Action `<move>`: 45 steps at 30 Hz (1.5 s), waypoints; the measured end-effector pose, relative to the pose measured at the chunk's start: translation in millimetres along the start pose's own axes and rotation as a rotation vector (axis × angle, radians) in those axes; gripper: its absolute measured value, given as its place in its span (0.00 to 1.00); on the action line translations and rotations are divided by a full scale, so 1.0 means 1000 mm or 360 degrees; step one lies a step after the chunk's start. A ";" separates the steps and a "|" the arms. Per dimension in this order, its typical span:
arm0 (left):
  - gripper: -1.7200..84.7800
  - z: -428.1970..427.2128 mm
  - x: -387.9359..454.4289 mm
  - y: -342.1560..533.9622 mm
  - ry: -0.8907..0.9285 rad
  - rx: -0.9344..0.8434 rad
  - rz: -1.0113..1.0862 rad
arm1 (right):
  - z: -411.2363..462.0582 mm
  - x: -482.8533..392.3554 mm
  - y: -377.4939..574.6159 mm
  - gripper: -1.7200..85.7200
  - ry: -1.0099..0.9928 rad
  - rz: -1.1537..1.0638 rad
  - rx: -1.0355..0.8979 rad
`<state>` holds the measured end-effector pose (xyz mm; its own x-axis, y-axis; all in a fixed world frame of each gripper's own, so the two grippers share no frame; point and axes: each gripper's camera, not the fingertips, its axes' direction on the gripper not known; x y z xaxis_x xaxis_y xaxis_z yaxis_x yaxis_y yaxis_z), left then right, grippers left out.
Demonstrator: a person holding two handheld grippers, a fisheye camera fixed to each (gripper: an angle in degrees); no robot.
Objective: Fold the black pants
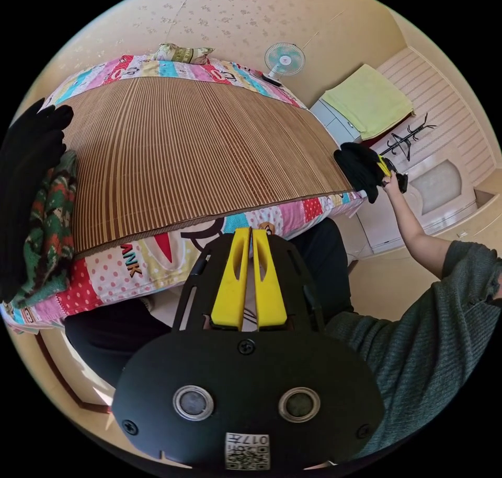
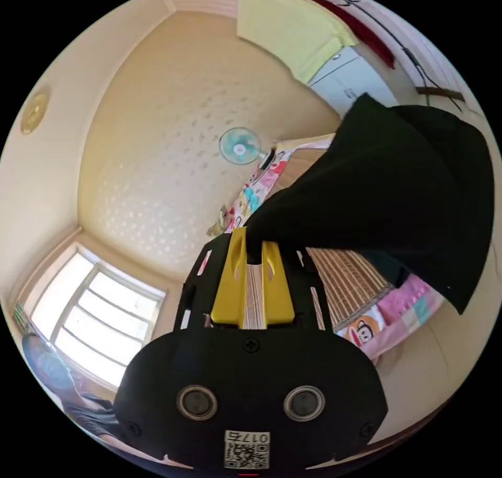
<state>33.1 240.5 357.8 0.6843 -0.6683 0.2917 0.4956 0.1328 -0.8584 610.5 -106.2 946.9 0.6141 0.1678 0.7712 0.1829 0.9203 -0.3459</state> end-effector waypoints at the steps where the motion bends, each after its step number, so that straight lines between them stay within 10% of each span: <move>1: 0.01 -0.004 -0.002 -0.002 0.0003 0.0019 0.0008 | 0.023 -0.037 0.003 0.03 0.0065 -0.0144 -0.0113; 10: 0.01 -0.030 -0.030 0.005 0.0016 0.0140 -0.0026 | 0.163 -0.209 0.185 0.02 -0.0481 -0.0862 -0.1163; 19: 0.01 -0.028 -0.074 0.011 0.0084 0.0154 -0.0087 | 0.205 -0.194 0.364 0.06 -0.0715 -0.0654 -0.1973; 32: 0.01 -0.012 -0.111 0.035 0.0194 0.0202 -0.0057 | 0.138 -0.036 0.169 0.11 0.0046 -0.0107 -0.0803; 41: 0.06 -0.019 -0.126 0.061 0.0258 0.0265 0.0037 | 0.191 0.037 0.199 0.08 -0.0291 0.0429 -0.0658; 45: 0.09 -0.019 -0.131 0.054 0.0280 0.0297 0.0092 | 0.169 -0.009 0.216 0.06 -0.1013 0.0261 -0.0592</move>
<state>-39.9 321.5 264.7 0.6189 -0.7705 0.1524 0.5597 0.2965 -0.7738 514.9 150.4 955.1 0.1142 0.5679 0.8151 0.4441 0.7048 -0.5533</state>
